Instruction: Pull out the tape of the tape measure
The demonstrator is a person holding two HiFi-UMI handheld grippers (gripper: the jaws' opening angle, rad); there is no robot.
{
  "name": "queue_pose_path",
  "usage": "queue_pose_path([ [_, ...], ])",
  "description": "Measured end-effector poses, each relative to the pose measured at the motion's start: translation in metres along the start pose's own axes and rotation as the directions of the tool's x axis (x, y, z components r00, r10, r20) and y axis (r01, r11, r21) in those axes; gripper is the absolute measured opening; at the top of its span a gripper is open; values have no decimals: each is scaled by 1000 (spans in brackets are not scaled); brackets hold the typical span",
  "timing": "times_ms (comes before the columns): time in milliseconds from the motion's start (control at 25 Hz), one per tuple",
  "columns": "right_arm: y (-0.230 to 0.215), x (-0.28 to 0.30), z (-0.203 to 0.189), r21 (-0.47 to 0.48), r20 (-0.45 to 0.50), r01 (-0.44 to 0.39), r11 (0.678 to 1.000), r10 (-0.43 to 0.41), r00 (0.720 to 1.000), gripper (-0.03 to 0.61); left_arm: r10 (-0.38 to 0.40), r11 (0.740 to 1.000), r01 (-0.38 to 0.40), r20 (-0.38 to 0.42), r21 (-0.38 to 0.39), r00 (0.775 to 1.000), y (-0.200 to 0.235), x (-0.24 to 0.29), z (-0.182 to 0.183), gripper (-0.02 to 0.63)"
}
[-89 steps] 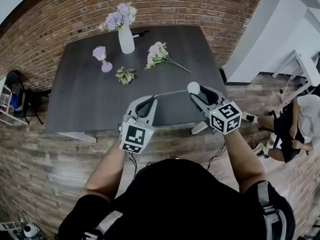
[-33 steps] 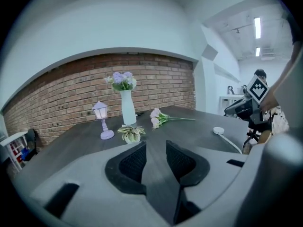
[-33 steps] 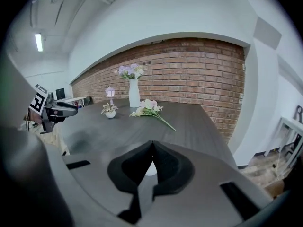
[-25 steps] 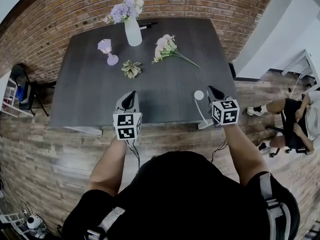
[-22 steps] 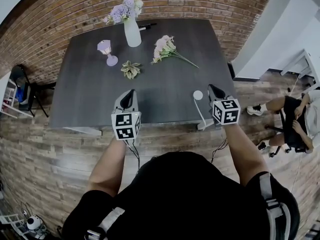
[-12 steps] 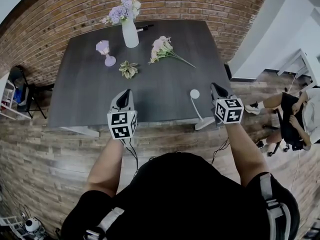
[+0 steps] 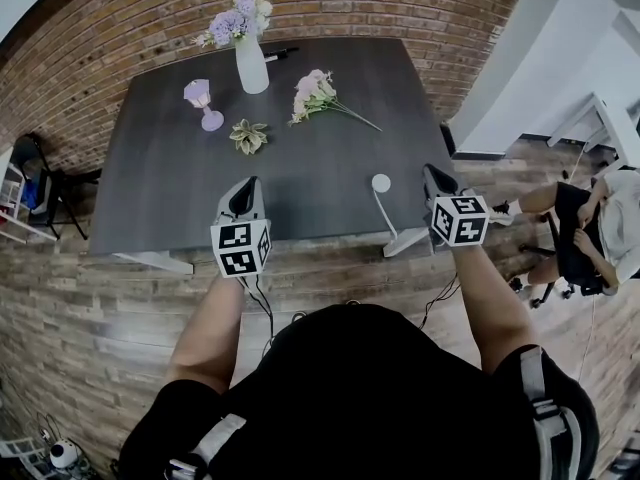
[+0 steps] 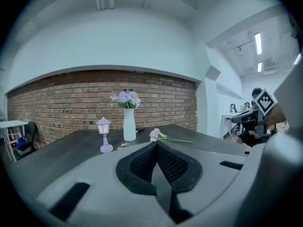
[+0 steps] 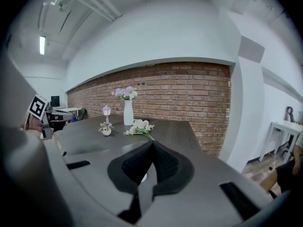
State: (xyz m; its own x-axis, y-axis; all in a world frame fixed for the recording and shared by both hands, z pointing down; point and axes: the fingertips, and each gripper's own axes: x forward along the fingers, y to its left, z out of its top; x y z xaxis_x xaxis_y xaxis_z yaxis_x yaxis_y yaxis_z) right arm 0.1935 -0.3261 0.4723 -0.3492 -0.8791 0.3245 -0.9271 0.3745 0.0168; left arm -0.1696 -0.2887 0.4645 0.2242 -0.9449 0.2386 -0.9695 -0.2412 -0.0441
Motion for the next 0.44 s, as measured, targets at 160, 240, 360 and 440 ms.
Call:
queue_pose_path([
  [160, -2, -3, -2, 5, -1, 1, 1000, -1, 1000, -5, -4, 1000, 4, 1, 4, 1000, -3, 0, 1, 8],
  [240, -2, -3, -3, 6, 0, -3, 1000, 3, 1000, -5, -2, 1000, 2, -1, 1, 1000, -4, 0, 1, 8],
  [360, -3, -2, -3, 5, 5, -11, 1000, 11, 1000, -5, 7, 1000, -7, -5, -17, 1000, -3, 1, 0, 8],
  [440, -4, -1, -3, 3, 8, -16, 1000, 16, 1000, -5, 15, 999, -15, -7, -28, 1000, -2, 1, -1, 8],
])
